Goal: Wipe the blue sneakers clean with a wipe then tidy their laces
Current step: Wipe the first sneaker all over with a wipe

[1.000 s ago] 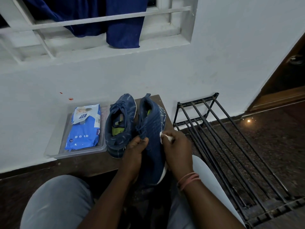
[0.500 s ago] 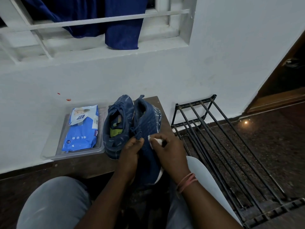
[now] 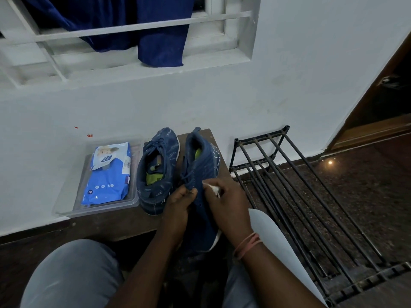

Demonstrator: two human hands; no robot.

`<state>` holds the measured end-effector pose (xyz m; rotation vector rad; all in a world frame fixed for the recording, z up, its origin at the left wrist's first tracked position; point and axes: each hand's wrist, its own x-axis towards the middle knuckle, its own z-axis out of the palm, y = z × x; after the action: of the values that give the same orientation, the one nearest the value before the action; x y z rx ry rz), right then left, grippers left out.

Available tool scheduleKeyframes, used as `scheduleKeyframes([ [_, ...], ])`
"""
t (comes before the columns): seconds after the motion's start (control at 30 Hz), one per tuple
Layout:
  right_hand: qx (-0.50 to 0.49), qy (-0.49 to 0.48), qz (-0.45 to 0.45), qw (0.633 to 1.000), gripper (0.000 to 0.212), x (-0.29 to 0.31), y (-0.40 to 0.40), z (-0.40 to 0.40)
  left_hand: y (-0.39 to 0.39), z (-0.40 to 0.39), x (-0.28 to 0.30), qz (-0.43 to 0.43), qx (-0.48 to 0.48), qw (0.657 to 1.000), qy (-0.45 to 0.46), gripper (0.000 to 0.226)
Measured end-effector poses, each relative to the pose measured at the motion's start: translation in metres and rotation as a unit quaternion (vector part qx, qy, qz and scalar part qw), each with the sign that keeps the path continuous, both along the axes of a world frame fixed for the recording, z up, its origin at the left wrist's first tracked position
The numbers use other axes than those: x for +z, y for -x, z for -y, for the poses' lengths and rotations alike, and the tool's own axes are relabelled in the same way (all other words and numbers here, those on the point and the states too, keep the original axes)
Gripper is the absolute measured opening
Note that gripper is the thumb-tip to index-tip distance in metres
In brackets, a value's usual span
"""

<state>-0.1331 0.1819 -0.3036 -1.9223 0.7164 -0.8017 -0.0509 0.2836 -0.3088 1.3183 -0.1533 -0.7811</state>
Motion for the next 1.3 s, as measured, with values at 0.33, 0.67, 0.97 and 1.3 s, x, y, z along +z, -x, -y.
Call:
scheduleKeyframes([
  [0.33,0.024,-0.013,-0.002,1.000,0.008,0.001,0.002,-0.001,-0.001,-0.001,0.003,0.001,-0.003,1.000,0.011,0.025],
  [0.67,0.058,-0.022,0.003,0.998,0.009,0.006,0.004,-0.004,-0.003,-0.001,0.002,0.006,0.007,1.000,0.005,0.024],
  [0.97,0.028,-0.028,-0.022,0.999,0.008,0.005,0.011,-0.002,-0.004,0.001,0.000,0.006,0.002,1.000,-0.009,0.025],
  [1.3,0.047,-0.027,-0.030,0.998,0.009,0.010,0.012,-0.007,-0.003,0.002,-0.003,0.019,0.003,1.000,-0.017,0.024],
])
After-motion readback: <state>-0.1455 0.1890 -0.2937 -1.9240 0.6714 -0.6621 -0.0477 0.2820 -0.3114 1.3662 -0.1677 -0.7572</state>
